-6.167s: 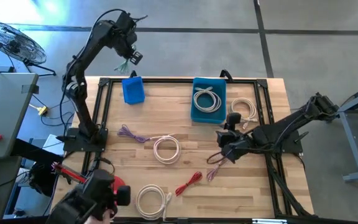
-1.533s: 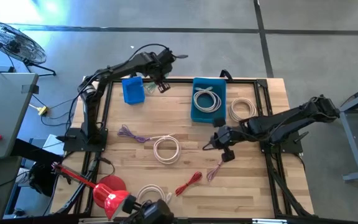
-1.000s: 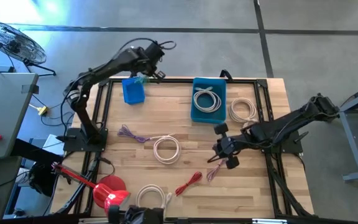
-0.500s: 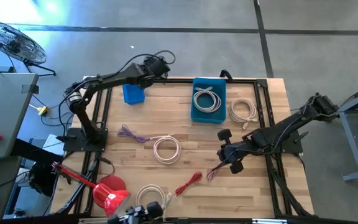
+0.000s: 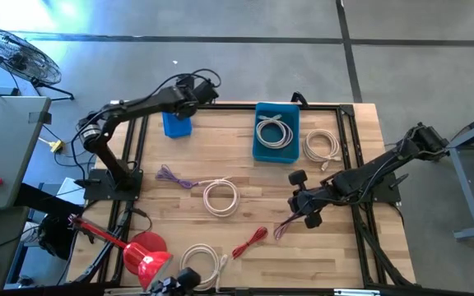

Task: Pick & Place USB Port
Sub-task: Put the green charger cable into the blue bin

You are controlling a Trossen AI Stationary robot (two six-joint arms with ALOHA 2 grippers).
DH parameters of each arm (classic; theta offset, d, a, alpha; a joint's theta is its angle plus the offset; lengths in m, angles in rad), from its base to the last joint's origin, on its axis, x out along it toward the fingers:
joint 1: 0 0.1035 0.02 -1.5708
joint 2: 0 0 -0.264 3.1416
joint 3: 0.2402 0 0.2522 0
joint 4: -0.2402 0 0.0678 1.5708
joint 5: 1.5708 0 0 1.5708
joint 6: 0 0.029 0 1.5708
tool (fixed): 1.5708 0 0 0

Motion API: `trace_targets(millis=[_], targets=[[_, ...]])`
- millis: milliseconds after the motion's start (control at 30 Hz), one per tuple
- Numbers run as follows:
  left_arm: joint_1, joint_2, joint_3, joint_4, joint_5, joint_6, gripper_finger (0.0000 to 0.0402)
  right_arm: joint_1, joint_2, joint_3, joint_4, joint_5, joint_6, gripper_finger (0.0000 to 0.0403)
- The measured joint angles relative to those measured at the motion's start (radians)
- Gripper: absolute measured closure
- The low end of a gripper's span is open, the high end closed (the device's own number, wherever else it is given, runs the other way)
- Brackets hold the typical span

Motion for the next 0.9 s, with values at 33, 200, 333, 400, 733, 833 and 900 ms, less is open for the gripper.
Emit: trace_targets(millis=[33,200,333,400,733,833,900], targets=[[-0.001,0.000,-0.014,0.000,0.001,-0.025,0.0396,0.002,0.000,0.000,0.000,0.000,0.007,0.0401],[-0.030,0.001,-0.078,0.000,-0.033,-0.154,0.0396,0.002,0.000,0.000,-0.004,-0.012,0.025,0.0402],[-0.059,0.001,-0.112,-0.007,-0.102,-0.222,0.0396,0.002,0.000,0.000,-0.004,-0.027,0.039,0.0401],[-0.067,0.001,-0.118,-0.008,-0.125,-0.226,0.0396,0.006,0.000,0.000,-0.004,-0.036,0.040,0.0402],[-0.100,0.001,-0.133,-0.095,-0.176,-0.281,0.0396,0.053,0.000,0.000,-0.004,-0.039,0.056,0.0401],[-0.098,0.001,-0.148,-0.098,-0.154,-0.317,0.0396,0.055,0.000,0.000,-0.004,-0.026,0.056,0.0402],[-0.098,0.001,-0.160,-0.103,-0.116,-0.335,0.0396,0.054,0.000,0.000,-0.004,-0.025,0.056,0.0402]])
